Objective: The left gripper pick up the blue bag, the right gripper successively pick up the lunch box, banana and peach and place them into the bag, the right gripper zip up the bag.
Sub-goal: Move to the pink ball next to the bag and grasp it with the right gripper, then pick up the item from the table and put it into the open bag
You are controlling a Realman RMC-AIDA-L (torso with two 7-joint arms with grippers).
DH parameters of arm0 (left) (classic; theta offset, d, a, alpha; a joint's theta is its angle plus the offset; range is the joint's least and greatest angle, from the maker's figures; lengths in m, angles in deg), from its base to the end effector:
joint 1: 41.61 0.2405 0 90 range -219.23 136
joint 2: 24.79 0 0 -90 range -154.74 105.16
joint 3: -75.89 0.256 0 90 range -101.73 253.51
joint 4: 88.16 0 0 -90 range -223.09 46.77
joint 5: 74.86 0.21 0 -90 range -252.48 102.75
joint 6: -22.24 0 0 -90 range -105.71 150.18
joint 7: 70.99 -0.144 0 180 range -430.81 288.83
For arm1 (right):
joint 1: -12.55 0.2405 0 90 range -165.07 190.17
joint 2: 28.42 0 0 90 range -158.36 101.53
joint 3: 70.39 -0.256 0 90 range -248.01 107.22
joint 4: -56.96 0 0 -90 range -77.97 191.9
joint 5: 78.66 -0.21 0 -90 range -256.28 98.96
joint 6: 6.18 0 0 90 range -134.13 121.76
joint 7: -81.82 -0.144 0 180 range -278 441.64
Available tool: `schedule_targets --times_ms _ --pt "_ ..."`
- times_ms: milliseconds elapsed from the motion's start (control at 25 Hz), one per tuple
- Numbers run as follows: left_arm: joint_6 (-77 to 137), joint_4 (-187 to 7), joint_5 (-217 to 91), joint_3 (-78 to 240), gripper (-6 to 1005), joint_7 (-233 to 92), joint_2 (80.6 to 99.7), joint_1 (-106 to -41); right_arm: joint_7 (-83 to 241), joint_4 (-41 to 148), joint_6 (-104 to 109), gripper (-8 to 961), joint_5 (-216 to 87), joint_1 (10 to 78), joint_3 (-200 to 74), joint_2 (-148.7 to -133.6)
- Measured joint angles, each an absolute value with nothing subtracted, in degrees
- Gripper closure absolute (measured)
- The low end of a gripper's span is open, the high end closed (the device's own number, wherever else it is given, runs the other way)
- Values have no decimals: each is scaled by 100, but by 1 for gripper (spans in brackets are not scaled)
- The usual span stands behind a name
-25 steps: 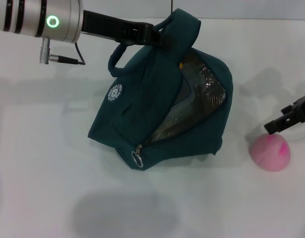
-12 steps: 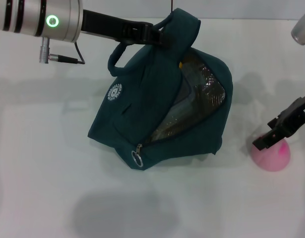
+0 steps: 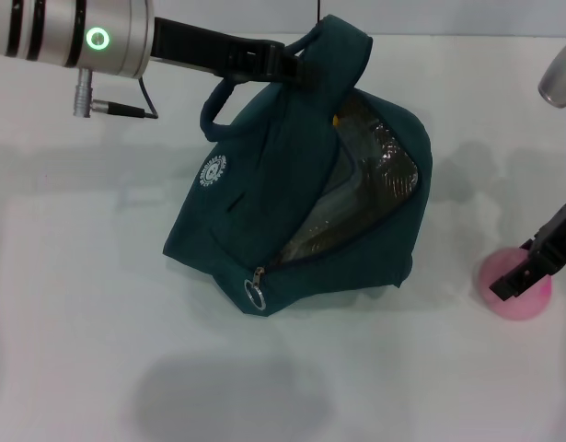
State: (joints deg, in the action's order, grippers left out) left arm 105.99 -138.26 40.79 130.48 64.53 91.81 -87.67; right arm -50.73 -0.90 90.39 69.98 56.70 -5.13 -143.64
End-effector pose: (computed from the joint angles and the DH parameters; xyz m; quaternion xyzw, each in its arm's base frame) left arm -0.1374 0.4070 0.0148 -0.8890 -0.4190 -0.1778 0.0498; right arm 0.2079 0.3704 0.0197 -0.9178 0.3376 -0.1955 0.0746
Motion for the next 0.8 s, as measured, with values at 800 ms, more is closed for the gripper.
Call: schedule_targets --times_ms 800 --pt "10603 -13832 4040 13065 951 6473 9193 -8767 -4984 -22 9025 539 6991 5578 -923 -14220"
